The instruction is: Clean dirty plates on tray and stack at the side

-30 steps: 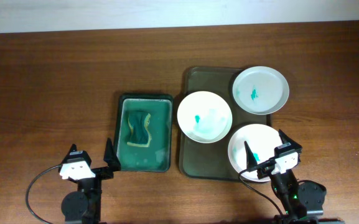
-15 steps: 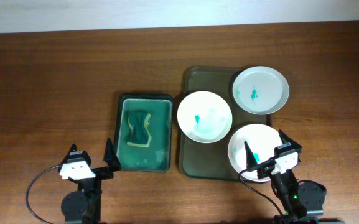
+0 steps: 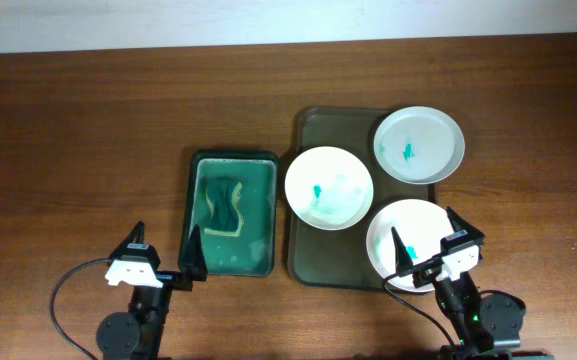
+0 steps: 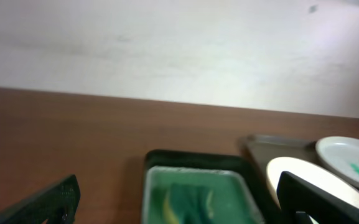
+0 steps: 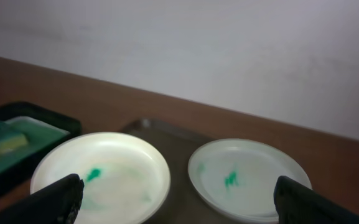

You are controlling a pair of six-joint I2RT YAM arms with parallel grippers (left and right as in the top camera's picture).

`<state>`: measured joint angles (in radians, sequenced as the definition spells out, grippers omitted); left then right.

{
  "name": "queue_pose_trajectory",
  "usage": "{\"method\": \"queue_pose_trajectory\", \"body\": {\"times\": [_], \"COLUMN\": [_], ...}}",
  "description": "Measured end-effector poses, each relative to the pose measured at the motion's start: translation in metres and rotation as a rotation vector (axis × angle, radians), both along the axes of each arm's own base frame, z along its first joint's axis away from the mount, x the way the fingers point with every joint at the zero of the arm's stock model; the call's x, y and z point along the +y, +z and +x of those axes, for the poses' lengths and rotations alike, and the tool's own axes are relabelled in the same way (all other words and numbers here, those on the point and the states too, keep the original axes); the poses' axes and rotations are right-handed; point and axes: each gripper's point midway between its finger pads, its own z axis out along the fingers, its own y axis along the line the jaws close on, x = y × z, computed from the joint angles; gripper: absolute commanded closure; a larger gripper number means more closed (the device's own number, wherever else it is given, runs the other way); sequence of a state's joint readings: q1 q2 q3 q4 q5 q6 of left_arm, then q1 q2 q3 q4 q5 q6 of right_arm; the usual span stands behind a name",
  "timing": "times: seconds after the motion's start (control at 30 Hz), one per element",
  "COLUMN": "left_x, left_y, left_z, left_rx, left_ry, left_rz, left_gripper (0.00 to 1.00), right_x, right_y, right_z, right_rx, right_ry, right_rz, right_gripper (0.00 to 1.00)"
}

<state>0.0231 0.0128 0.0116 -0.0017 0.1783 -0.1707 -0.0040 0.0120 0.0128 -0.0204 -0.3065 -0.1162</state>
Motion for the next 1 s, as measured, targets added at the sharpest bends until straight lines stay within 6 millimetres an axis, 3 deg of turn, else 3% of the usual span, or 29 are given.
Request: {"method": "queue_pose_trajectory", "body": {"times": [0.13, 0.3, 0.37, 0.4, 0.5, 0.57, 0.63, 0.77, 0.87, 1.0], "left_x": [-0.007, -0.009, -0.008, -0.007, -0.005, -0.004, -0.004, -0.005, -0.004, -0.008], "left_y": [0.008, 0.027, 0.048, 0.065, 0.082, 0.1, 0.104, 0.097, 0.082, 0.051], "left_z": [-0.002, -0.009, -0.014, -0.017, -0.018, -0.01, -0.001, 0.025, 0.042, 0.049], "left_rx": [-0.026, 0.009, 0.038, 0.063, 0.174, 0.247, 0.352, 0.531, 0.647, 0.785], "left_ry": [-0.041, -0.051, -0.049, -0.043, -0.038, -0.042, -0.053, -0.076, -0.087, -0.12], "left_rz": [0.003, 0.027, 0.049, 0.072, 0.111, 0.13, 0.137, 0.135, 0.132, 0.111], "left_gripper": [0.01, 0.01, 0.01, 0.01, 0.01, 0.01, 0.01, 0.01, 0.01, 0.01], "right_x": [0.018, 0.031, 0.032, 0.033, 0.035, 0.035, 0.035, 0.035, 0.035, 0.035], "right_y": [0.017, 0.014, 0.029, 0.049, 0.077, 0.098, 0.108, 0.113, 0.1, 0.065], "right_z": [-0.007, -0.016, -0.021, -0.026, -0.031, -0.024, -0.013, 0.017, 0.045, 0.079], "right_rx": [-0.072, 0.028, 0.061, 0.072, 0.143, 0.257, 0.354, 0.567, 0.706, 0.826], "right_ry": [0.115, 0.192, 0.198, 0.208, 0.211, 0.208, 0.204, 0.197, 0.191, 0.187], "right_rz": [0.002, 0.077, 0.094, 0.106, 0.123, 0.135, 0.138, 0.136, 0.143, 0.146], "right_gripper": [0.02, 0.02, 0.02, 0.02, 0.02, 0.02, 0.02, 0.02, 0.02, 0.02]}}
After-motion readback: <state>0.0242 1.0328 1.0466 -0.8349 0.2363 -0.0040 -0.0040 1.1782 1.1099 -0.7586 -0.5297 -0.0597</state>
